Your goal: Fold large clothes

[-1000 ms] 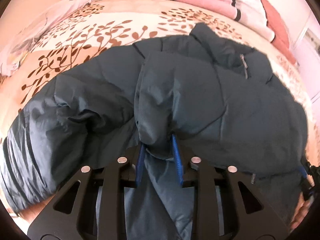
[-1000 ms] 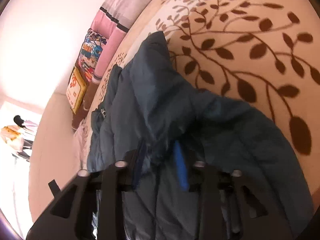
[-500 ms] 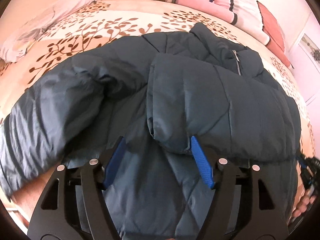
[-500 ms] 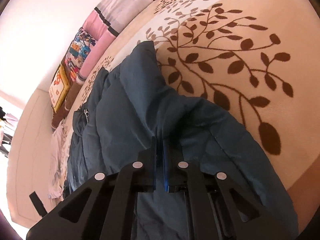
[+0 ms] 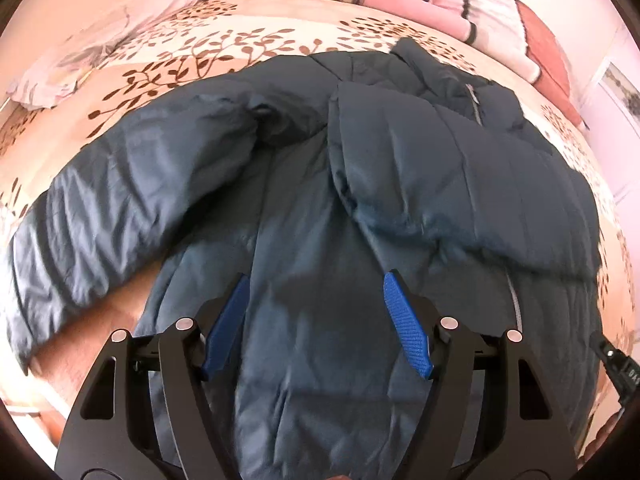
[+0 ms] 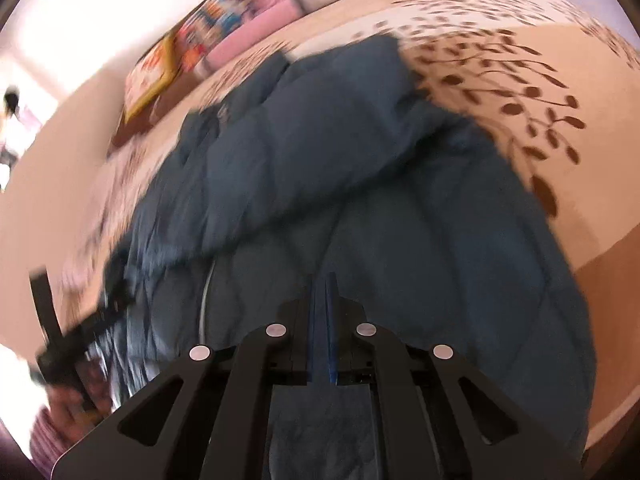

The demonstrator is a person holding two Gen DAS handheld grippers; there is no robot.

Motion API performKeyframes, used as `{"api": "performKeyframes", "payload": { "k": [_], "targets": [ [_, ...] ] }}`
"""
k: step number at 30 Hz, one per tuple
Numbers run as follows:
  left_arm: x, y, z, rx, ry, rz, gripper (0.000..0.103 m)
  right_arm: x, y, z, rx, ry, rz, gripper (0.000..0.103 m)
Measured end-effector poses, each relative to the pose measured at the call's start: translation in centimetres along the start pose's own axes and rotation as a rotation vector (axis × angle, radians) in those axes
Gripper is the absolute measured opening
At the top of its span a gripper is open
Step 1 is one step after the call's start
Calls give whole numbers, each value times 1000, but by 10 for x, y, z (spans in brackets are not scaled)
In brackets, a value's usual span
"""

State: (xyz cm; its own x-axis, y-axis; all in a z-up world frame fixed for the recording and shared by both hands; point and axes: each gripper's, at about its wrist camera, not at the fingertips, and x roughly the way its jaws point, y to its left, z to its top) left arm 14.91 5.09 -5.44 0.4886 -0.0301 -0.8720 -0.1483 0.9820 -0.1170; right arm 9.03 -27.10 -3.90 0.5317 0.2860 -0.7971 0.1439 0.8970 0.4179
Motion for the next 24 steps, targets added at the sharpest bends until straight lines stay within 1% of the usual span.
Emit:
{"api": "performKeyframes", "payload": {
  "k": [3,6,9,12,16,21,22,23,24],
  "targets": [
    [-8,4,-21,11,9,11,69,3,21,-27,-82,51,-6,7],
    [-14,10,-43,13,24,28,69,5,41,-52,-137,88,-3,7],
    [-18,13,-59,23,41,29,69,6,54,-72,-184,112,-9,7],
    [-24,11,-71,58,34,48,70,5,64,-85,-228,120,-31,7],
    [-23,10,-84,78,44,65,77,10,67,-95,-254,147,-58,7],
    [-19,10,-90,69,59,88,86,16,75,-106,-288,179,-91,7],
    [-18,10,-91,63,58,89,87,16,75,-108,-291,182,-93,10],
    [-17,11,-92,58,57,89,89,16,76,-109,-292,184,-93,23],
    [-17,11,-92,55,57,90,89,17,75,-109,-289,188,-86,31]
  ]
}}
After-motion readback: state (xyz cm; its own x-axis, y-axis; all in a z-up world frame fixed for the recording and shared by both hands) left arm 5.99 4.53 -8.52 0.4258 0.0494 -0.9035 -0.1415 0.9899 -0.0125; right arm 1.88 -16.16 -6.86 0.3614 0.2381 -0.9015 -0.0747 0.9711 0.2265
